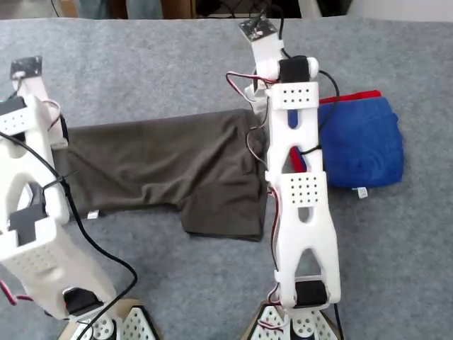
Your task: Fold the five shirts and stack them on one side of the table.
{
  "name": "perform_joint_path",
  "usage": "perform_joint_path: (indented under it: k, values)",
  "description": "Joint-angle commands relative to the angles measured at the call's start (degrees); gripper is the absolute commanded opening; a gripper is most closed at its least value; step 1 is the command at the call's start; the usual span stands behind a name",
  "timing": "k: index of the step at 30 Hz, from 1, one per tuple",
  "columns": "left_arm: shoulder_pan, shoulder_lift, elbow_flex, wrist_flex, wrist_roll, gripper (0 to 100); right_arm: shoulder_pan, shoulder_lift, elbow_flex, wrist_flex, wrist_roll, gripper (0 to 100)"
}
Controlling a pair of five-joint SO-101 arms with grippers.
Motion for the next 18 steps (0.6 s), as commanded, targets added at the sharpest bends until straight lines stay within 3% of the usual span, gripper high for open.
perform_joint_path:
  k: [1,4,9,12,18]
  values:
    - [-1.54,-8.35,7.16,2.46,-0.53,3,-0.97,-7.87,8.40,0.62,-0.62,1.5]
    - [-3.03,-17.76,15.60,1.67,-0.70,3,-1.05,-15.16,21.76,0.53,-0.62,1.5]
    - [-0.75,-29.36,32.66,-8.26,-4.84,3,-2.46,-26.24,41.98,-0.70,-0.09,1.5]
    - [1.36,-31.21,40.40,-12.57,-4.57,3,-4.75,-30.90,49.27,-1.76,-0.18,1.5]
    - [2.59,-30.42,44.00,-14.42,-0.62,3,-10.64,-37.67,58.07,-2.46,-0.53,1.5]
